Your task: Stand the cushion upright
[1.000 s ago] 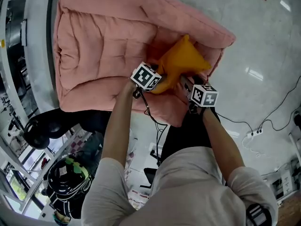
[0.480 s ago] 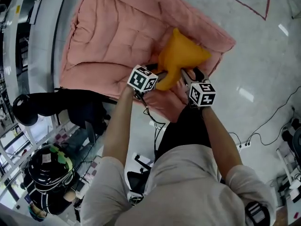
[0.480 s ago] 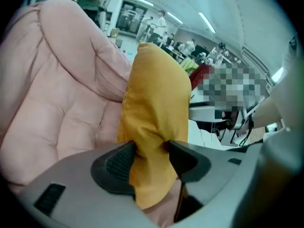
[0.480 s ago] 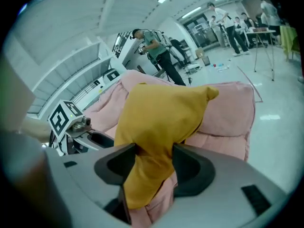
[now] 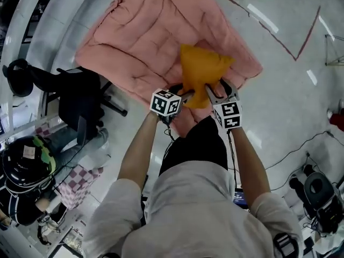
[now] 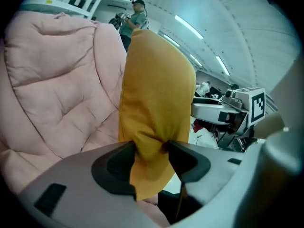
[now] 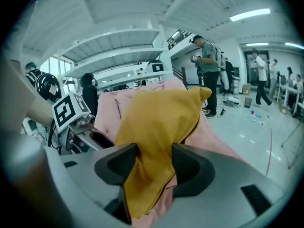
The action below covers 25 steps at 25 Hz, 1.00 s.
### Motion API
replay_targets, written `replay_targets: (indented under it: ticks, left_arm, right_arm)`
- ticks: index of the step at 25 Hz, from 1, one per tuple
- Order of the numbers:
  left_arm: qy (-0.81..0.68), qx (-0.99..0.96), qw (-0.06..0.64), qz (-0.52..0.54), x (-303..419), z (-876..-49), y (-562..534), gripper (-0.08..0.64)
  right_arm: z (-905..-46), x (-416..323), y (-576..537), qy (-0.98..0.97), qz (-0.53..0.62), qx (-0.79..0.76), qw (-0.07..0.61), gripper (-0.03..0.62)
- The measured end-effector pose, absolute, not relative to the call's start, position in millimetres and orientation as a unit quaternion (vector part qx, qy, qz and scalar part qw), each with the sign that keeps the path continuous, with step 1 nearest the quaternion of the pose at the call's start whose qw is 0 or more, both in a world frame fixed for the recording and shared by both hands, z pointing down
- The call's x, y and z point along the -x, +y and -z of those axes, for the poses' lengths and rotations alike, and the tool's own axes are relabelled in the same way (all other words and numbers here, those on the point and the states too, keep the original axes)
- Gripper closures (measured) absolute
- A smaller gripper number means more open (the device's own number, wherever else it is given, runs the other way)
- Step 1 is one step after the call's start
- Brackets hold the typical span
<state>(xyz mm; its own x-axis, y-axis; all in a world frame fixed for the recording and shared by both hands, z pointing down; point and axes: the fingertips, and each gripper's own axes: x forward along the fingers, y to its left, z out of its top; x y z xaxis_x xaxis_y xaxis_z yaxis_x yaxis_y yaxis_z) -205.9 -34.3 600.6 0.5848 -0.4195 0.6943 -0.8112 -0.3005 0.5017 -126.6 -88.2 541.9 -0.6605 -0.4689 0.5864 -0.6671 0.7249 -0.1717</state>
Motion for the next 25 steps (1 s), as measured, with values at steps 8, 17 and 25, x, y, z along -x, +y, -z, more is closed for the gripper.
replay_targets:
  ticks: [8,17,25]
  left_arm:
    - [-0.466,-0.759,0.427,-0.155,210,-550,5,0.328]
    - [-0.522,-0.755,0.381,-0.107,223,-482,48,0.333]
    - [-0.559,-0.747,0.355,-0.057,232,-439,66,0.333]
  right_arm:
    - [-475,153,-56,-0.921,-0.088,-0.239,0.296,0.344]
    - [-402,174,-11,-0.935,-0.012,-0.194,0.297,0.344]
    - [-353,189,11,-0.94,0.054,-0.171,0.289,0.344]
